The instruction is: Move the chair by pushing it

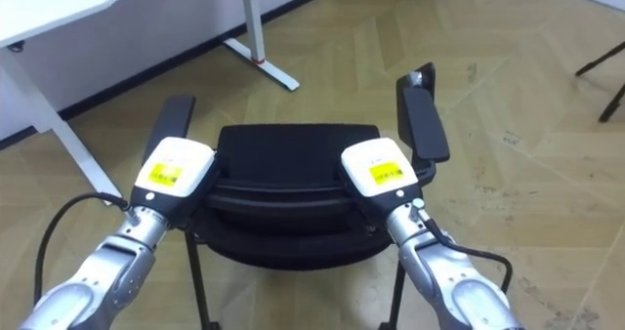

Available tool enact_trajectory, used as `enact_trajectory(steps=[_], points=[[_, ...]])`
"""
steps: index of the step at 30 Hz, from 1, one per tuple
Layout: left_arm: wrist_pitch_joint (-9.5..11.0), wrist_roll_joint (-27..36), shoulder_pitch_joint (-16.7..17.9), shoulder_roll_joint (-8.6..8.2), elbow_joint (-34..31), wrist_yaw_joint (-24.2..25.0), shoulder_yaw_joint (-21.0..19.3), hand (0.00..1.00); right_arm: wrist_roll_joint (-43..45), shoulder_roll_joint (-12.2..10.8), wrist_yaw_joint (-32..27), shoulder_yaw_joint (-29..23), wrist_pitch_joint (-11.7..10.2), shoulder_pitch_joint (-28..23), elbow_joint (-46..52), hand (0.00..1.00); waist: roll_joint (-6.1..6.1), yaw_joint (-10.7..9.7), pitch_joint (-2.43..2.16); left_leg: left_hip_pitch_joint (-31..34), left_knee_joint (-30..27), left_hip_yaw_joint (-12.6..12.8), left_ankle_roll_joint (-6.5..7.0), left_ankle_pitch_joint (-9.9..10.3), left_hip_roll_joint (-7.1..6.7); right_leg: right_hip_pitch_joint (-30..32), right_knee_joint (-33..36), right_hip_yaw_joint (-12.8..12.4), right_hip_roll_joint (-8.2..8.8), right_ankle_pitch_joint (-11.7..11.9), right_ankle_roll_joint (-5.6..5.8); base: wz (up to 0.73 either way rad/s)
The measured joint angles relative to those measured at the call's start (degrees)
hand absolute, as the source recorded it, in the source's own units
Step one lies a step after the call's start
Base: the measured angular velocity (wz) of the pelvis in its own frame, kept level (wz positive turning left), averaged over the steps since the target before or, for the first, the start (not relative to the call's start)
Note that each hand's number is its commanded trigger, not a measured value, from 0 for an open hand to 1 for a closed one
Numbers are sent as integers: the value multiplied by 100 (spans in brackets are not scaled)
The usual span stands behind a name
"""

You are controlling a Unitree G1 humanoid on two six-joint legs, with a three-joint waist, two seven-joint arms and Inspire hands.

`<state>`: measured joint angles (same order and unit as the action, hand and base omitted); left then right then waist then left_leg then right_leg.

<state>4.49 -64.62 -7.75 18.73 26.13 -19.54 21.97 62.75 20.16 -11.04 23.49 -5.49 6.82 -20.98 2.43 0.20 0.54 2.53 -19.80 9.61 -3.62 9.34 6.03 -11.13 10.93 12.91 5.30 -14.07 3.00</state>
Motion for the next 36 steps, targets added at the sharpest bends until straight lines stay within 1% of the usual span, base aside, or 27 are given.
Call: enact_trajectory(steps=[1, 4, 7, 8, 12, 15, 17, 18, 19, 20, 21, 22, 23, 24, 25, 26, 27, 28, 29, 30, 31, 32, 33, 34, 35, 36], points=[[12, 0, -19, -1, 50, -4, 28, 100, -25, -2, -2, 0, -20, -22, -41, 100, -7, -4, -7, 57, -169, -60, -22, 77, 52, -15, 13, 29, -43, -47, -16, 22], [25, 0, -59, -28, 121, -8, 76, 100, -37, 1, -20, -53, -29, -110, -39, 100, 7, -51, -11, 188, -333, -101, -13, 91, 59, 28, 206, 146, -39, -171, -26, 26], [77, 9, -78, -43, 219, -41, 79, 100, -55, 3, -101, -61, -88, -119, -84, 100, -7, -32, -8, 191, -345, -102, -12, 90, 58, 111, 392, 142, -14, -264, -38, 5], [86, 13, -80, -45, 254, -93, 84, 100, -52, 8, -140, -50, -94, -124, -93, 100, -3, -20, -4, 191, -327, -102, -9, 85, 59, 133, 434, 146, -10, -276, -46, 0], [97, 2, -72, -43, 260, -236, 85, 100, 14, 50, -302, -47, -146, -133, -88, 100, 5, 14, -17, 227, -243, -87, -3, 36, 37, 254, 499, 120, 15, -292, -54, 0], [130, 4, -61, -23, 197, -283, 83, 100, 12, 68, -462, -50, -152, -165, -89, 100, 28, 28, -27, 261, -217, -74, 6, 31, -2, 315, 523, 101, 61, -303, -37, -1], [165, -5, -70, -25, 198, -302, 83, 100, 13, 87, -569, -53, -152, -206, -91, 100, 74, 29, -50, 258, -170, -72, 32, 16, -86, 325, 532, 118, 140, -327, 3, 2], [177, -5, -82, -23, 217, -318, 82, 100, 13, 87, -592, -51, -153, -206, -96, 100, 80, 38, -47, 257, -175, -54, 36, 19, -97, 328, 544, 109, 160, -331, 11, -5], [189, -5, -105, -21, 227, -334, 75, 100, 13, 82, -623, -52, -151, -195, -110, 100, 102, 69, -47, 272, -188, -12, 68, 40, -122, 359, 590, 48, 210, -354, 38, -12], [198, -5, -113, -27, 239, -334, 76, 100, 7, 96, -651, -48, -152, -192, -142, 100, 123, 93, -56, 276, -180, -5, 100, 58, -178, 371, 621, 10, 289, -377, 72, -13], [206, -5, -115, -28, 217, -333, 76, 100, 7, 98, -667, -50, -156, -193, -141, 100, 123, 103, -61, 275, -185, 6, 139, 85, -203, 374, 670, 3, 341, -389, 92, -14], [217, 0, -145, -37, 198, -330, 76, 100, 7, 84, -728, -52, -162, -176, -167, 100, 143, 118, -65, 270, -175, 17, 197, 121, -299, 446, 890, -5, 443, -422, 133, -11], [241, 6, -215, -52, 233, -304, 75, 100, 11, 101, -774, -67, -190, -141, -195, 100, 148, 108, -71, 263, -180, 92, 268, 171, -396, 578, 1211, -14, 589, -495, 204, -8], [262, 8, -250, -78, 292, -295, 75, 100, 26, 98, -785, -59, -196, -123, -227, 100, 163, 104, -61, 256, -180, 114, 297, 208, -432, 686, 1467, -16, 658, -499, 211, 0], [311, 6, -328, -124, 438, -279, 75, 100, 51, 78, -836, -62, -198, -79, -337, 100, 150, 105, -67, 204, -196, 118, 356, 273, -499, 958, 2140, -16, 815, -461, 217, 3], [367, 2, -428, -129, 528, -269, 75, 100, 51, 76, -892, -58, -197, -75, -423, 100, 132, 106, -71, 160, -258, 109, 416, 363, -549, 1204, 2780, -18, 963, -318, 192, 4], [387, 1, -432, -130, 560, -287, 76, 100, 43, 64, -920, -47, -198, -83, -456, 100, 118, 105, -52, 137, -302, 105, 445, 409, -553, 1302, 3021, -32, 1005, -210, 168, 6], [437, -6, -419, -126, 653, -364, 82, 100, -2, 48, -961, -5, -189, -125, -514, 100, 138, 106, -32, 52, -307, 90, 499, 465, -570, 1394, 3350, -41, 1073, 15, 86, 6], [448, -8, -409, -113, 682, -400, 82, 100, -1, -11, -931, 41, -168, -141, -531, 100, 104, 108, -27, -20, -310, 34, 550, 541, -565, 1470, 3573, -93, 1076, 278, 1, 8], [467, -8, -412, -95, 689, -403, 82, 100, -1, -2, -922, 55, -148, -155, -531, 100, 99, 111, -28, -25, -314, -9, 583, 579, -569, 1534, 3667, -134, 1062, 409, -17, 6], [487, -10, -411, -44, 667, -411, 83, 100, -3, -22, -903, 73, -129, -166, -534, 100, 68, 150, -11, -34, -311, -231, 641, 606, -601, 1660, 3835, -169, 1038, 687, -36, -14], [496, -10, -351, 36, 629, -453, 84, 100, -6, -91, -868, 144, -67, -152, -529, 100, -31, 225, 26, -97, -292, -605, 739, 637, -651, 1803, 3881, -212, 887, 751, -124, -34], [499, -9, -304, 81, 612, -508, 66, 100, 11, -142, -836, 185, -32, -131, -518, 100, -102, 294, 60, -130, -272, -743, 766, 653, -636, 1843, 3857, -219, 711, 594, -121, -65], [551, -8, -185, 208, 532, -584, -52, 100, 63, -270, -785, 252, 20, -96, -490, 100, -225, 393, 100, -191, -210, -922, 779, 660, -553, 1921, 3687, -142, 307, 283, -158, -52], [597, -9, -64, 359, 440, -662, -164, 100, 99, -384, -738, 306, 46, -80, -430, 100, -281, 409, 98, -210, -90, -1223, 806, 643, -554, 1970, 3192, -21, -72, 178, -172, -31], [608, -8, -27, 434, 414, -717, -189, 100, 119, -420, -723, 334, 57, -77, -376, 100, -286, 400, 101, -213, -30, -1375, 831, 611, -570, 1999, 2854, 68, -249, 171, -176, 12]])
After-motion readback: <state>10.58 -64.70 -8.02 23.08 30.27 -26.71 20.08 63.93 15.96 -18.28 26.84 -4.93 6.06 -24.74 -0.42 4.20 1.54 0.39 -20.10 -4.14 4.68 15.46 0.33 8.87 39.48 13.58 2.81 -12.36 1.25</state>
